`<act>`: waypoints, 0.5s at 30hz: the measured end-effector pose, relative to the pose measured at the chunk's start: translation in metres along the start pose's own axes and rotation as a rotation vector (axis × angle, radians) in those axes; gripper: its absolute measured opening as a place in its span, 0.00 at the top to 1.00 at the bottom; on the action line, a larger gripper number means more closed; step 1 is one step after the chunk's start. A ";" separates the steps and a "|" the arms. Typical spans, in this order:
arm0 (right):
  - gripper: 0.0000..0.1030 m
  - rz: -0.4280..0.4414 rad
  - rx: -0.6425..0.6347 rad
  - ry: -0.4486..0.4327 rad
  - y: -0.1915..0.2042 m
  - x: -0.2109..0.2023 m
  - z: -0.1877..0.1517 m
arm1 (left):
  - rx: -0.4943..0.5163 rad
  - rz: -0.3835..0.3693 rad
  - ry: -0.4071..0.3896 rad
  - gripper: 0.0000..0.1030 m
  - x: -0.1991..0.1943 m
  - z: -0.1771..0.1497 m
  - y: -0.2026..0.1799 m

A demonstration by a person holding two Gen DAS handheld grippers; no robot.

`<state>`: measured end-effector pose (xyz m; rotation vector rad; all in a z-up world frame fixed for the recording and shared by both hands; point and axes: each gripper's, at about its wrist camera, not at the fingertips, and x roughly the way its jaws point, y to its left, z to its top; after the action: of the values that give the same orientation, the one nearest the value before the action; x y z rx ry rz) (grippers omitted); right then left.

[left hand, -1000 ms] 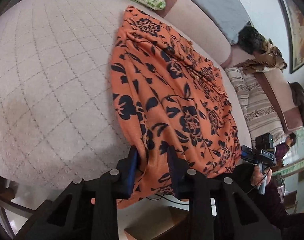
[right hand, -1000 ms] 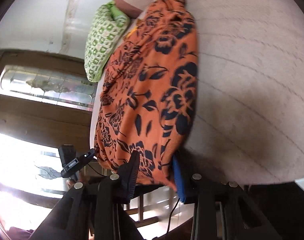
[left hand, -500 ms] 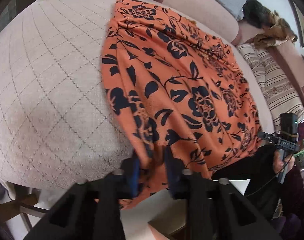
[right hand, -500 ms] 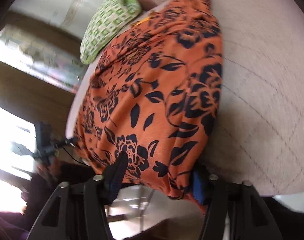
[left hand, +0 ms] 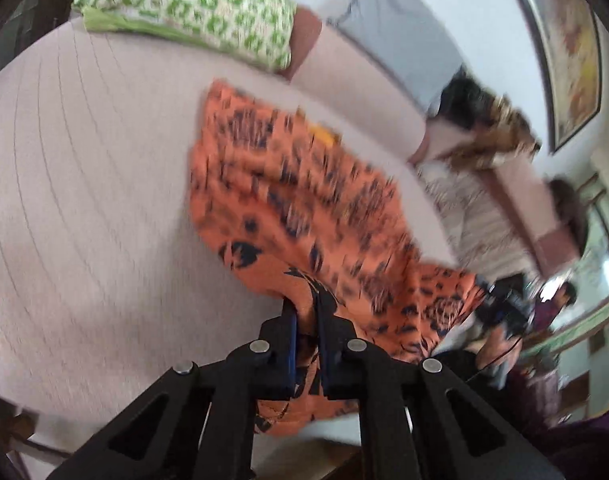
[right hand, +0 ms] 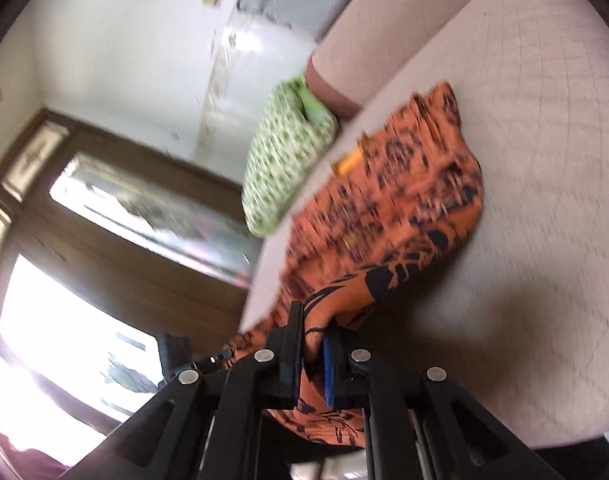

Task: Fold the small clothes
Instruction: 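Lift the hem with both grippers and fold it toward the neckline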

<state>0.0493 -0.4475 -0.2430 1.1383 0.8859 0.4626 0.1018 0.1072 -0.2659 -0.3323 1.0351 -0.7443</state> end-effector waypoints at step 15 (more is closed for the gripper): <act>0.88 -0.271 -0.046 0.177 -0.017 0.051 0.026 | -0.083 0.214 0.129 0.39 0.022 -0.021 0.046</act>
<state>0.0985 -0.4326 -0.2731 0.9282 1.1602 0.3618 0.1082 0.1268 -0.3177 -0.2424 1.2055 -0.5365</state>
